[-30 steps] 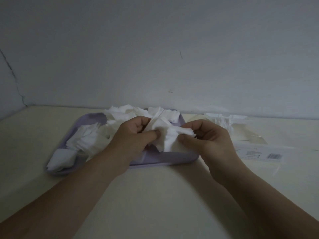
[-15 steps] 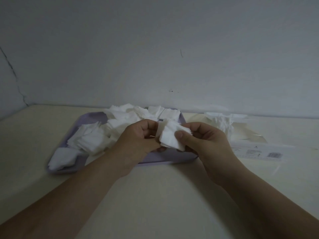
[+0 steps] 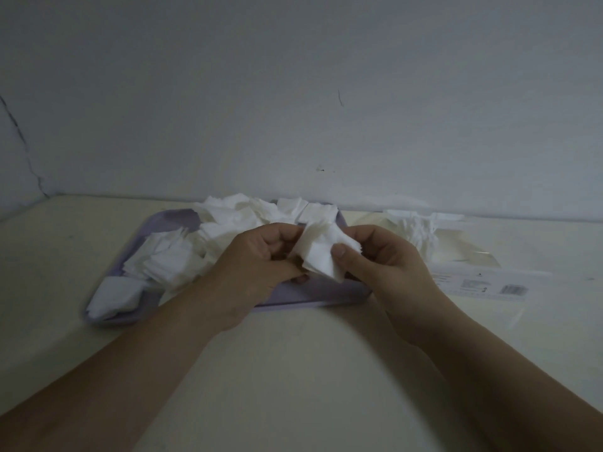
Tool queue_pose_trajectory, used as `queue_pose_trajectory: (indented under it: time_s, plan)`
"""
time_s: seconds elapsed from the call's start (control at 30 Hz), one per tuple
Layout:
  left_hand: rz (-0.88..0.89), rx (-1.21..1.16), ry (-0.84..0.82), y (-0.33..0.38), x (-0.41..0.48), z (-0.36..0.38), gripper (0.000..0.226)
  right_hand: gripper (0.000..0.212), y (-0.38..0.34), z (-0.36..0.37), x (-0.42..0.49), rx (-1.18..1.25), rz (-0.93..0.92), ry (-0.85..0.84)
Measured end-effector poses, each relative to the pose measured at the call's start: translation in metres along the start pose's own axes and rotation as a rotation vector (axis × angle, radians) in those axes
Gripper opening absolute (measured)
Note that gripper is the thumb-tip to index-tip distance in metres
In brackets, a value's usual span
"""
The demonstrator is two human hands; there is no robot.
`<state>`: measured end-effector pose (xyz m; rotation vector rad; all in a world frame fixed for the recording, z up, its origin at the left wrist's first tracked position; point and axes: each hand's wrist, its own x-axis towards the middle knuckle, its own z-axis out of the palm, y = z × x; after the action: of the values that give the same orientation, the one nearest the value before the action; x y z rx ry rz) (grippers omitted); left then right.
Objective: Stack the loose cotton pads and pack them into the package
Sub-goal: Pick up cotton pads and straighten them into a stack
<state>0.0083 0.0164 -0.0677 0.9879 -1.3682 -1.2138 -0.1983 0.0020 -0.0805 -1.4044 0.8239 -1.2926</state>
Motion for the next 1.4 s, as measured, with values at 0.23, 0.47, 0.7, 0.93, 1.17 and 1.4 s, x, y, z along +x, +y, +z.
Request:
queue_pose_trajectory:
  time_s: [0.23, 0.47, 0.7, 0.93, 1.17, 1.4]
  plan:
    - [-0.051, -0.139, 0.028, -0.004, 0.005, -0.002, 0.033, 0.018, 0.003, -0.003, 0.005, 0.085, 0.083, 0.059]
    - [-0.070, -0.197, 0.159, -0.001, 0.007, -0.005, 0.027, 0.023, 0.002, -0.005, 0.006, 0.167, 0.134, 0.134]
    - [-0.005, -0.259, 0.121, 0.012, 0.008, -0.008, 0.031, 0.014, 0.000, -0.004, 0.003, -0.315, -0.060, 0.250]
    - [0.092, 0.019, 0.103, 0.002, 0.001, 0.005, 0.035, 0.025, -0.005, 0.004, -0.002, -0.198, -0.012, 0.127]
    - [0.110, 0.093, 0.159, -0.001, 0.002, 0.001, 0.037, 0.022, -0.004, 0.004, -0.003, -0.080, 0.013, 0.039]
    - [0.084, 0.268, 0.141, -0.001, 0.001, 0.002, 0.049, 0.055, -0.002, 0.006, -0.003, -0.326, -0.037, 0.012]
